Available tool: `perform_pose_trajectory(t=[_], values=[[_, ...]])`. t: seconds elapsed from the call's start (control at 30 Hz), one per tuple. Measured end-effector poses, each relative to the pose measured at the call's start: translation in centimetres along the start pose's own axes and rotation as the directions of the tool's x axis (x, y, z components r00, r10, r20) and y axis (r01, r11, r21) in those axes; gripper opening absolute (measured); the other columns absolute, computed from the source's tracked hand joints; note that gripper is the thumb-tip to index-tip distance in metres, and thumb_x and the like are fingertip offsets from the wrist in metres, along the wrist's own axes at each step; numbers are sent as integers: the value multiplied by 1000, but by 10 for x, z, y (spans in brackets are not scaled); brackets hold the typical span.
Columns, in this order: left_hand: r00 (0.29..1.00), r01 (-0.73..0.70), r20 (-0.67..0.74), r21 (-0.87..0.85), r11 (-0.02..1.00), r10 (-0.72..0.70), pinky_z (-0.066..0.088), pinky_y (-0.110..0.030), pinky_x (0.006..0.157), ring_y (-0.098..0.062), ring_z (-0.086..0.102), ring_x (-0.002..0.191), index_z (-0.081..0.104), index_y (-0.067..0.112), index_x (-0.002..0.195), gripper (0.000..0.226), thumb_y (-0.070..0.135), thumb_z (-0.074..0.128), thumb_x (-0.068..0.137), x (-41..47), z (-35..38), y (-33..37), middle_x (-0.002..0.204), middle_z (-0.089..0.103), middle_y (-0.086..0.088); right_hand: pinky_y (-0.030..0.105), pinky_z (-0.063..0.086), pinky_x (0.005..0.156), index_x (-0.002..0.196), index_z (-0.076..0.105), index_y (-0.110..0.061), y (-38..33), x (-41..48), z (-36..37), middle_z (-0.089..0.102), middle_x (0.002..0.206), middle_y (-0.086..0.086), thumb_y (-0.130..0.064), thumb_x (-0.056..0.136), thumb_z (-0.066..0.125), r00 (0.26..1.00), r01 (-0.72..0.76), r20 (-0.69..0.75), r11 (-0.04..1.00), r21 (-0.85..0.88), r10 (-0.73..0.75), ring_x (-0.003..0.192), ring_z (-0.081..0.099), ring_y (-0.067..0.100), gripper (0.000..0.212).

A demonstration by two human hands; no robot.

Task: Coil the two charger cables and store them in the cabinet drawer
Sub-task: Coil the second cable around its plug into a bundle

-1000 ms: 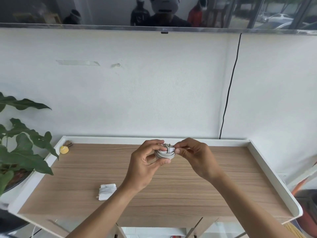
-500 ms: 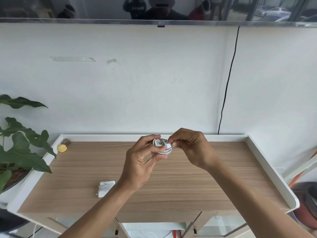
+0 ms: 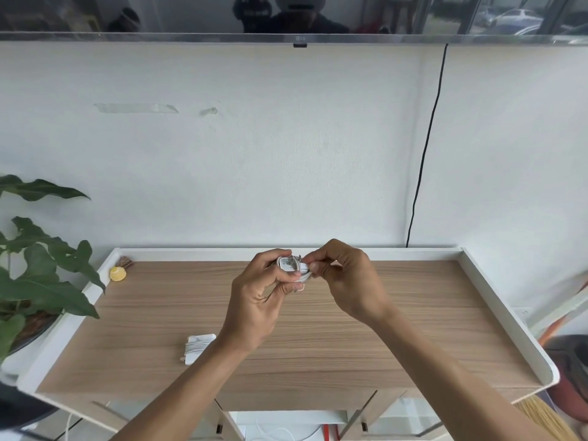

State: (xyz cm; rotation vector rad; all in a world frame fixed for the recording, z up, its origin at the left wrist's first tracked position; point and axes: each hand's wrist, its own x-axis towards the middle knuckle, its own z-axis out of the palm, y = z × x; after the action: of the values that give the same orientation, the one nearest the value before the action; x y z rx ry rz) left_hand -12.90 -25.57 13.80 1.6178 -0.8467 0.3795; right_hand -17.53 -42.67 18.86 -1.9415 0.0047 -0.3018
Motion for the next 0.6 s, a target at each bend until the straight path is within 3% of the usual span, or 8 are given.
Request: perform_pose_trajectory(t=[0.17, 0.3, 0.37, 0.43, 0.53, 0.6], values=[[1000, 4, 10, 1, 1000, -4, 60, -49, 77, -25, 68, 104, 66, 24, 87, 6, 18, 64, 87, -5, 3, 0, 120, 60, 0, 17, 51, 66, 77, 69, -20, -5, 2, -5, 66, 75, -5, 9, 86, 60, 997, 38, 63, 997, -67, -33, 66, 60, 8, 32], [999, 45, 8, -57, 997, -45, 60, -43, 79, -24, 69, 102, 68, 20, 87, 4, 17, 66, 88, -5, 4, 3, 117, 62, -5, 21, 52, 68, 81, 72, -11, -2, 3, -7, 66, 75, -6, 10, 85, 60, 994, 90, 72, 993, -75, -85, 67, 60, 5, 25], [993, 118, 20, -166, 979, -116, 59, -32, 78, -20, 70, 100, 70, 18, 86, 10, 8, 73, 84, -3, 3, 10, 113, 66, -4, 19, 52, 70, 87, 73, -13, 1, -2, -9, 69, 79, -7, 2, 87, 64, 997, 40, 63, 999, 27, -42, 70, 62, 4, 17], [975, 222, 39, -298, 928, -220, 56, -24, 79, -17, 70, 98, 71, 20, 85, 12, 13, 78, 79, 2, 2, 17, 106, 71, -3, 19, 53, 73, 96, 70, -18, 2, -10, -9, 70, 82, -3, -13, 86, 69, 999, -1, 51, 994, 106, -4, 75, 65, 4, 11], [944, 309, 13, -384, 870, -330, 54, -24, 78, -17, 71, 91, 72, 27, 84, 21, 40, 82, 71, 9, 3, 22, 96, 75, -4, 22, 54, 76, 104, 66, -30, 3, -21, -4, 67, 90, 0, -33, 78, 73, 995, 95, -41, 994, 51, -93, 85, 68, 8, 27], [933, 328, -6, -398, 857, -360, 55, -30, 77, -17, 71, 86, 73, 27, 84, 22, 40, 83, 70, 14, 5, 23, 90, 75, -3, 19, 55, 76, 114, 65, -26, 3, -24, 3, 62, 99, -7, -35, 74, 77, 982, 172, -75, 985, -28, -173, 89, 66, 11, 43]])
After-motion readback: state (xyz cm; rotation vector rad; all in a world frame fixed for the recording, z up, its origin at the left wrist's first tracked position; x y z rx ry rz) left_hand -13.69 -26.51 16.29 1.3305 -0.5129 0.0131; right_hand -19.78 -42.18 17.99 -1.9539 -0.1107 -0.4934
